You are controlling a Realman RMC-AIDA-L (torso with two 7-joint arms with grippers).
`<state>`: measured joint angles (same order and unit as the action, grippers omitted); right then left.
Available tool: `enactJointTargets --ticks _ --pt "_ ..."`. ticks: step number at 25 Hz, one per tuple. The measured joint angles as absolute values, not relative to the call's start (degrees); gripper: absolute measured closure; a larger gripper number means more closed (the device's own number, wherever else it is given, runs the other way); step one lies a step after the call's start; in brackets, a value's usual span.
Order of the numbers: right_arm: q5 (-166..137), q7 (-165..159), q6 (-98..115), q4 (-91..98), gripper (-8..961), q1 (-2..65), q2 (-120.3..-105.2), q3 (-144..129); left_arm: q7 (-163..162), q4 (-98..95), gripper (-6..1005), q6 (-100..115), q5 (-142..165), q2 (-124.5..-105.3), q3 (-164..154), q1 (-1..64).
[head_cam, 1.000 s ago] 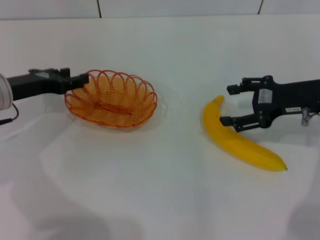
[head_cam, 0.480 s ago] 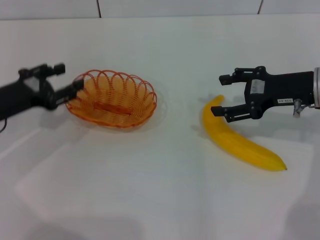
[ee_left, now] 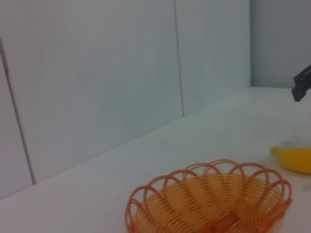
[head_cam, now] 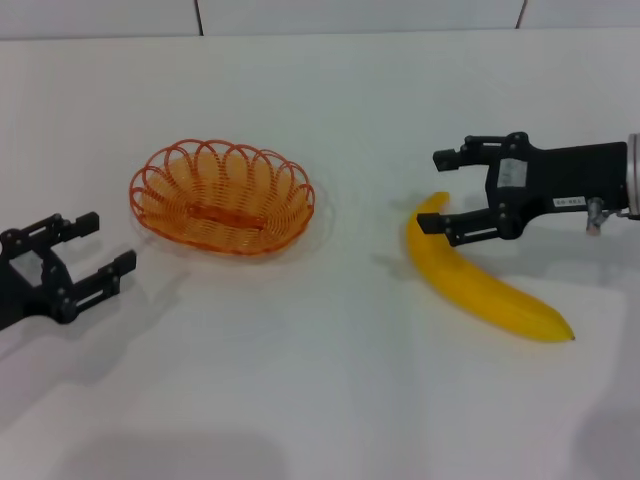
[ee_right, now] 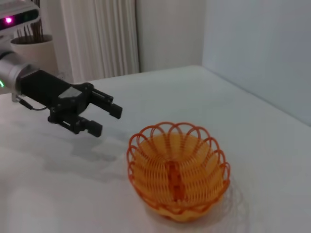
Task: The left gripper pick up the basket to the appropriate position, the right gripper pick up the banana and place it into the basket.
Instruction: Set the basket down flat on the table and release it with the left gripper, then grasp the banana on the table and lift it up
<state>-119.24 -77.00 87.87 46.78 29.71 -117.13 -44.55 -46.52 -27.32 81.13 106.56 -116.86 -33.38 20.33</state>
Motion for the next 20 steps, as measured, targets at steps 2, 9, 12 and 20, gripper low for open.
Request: enactJointTargets --ticks 2,9,12,20 --pt "-119.11 -82.17 89.27 53.82 74 27.43 -117.43 -48.08 -46.34 -27.40 339 81.67 106.46 -116.78 -33.15 19.96" --pt "-119.47 -104.87 84.55 84.47 74 14.49 -117.58 -69.92 -45.85 -27.16 339 80.72 106.36 -116.70 -32.95 19.75" --pt "-125.33 -114.16 82.91 92.27 74 12.02 -117.47 -76.75 -45.75 -27.07 340 79.98 106.48 -116.74 -32.96 19.60" --pt "-137.42 -125.54 82.85 91.80 75 14.60 -117.28 -83.46 -45.07 -26.69 342 79.69 106.31 -116.81 -32.96 19.53"
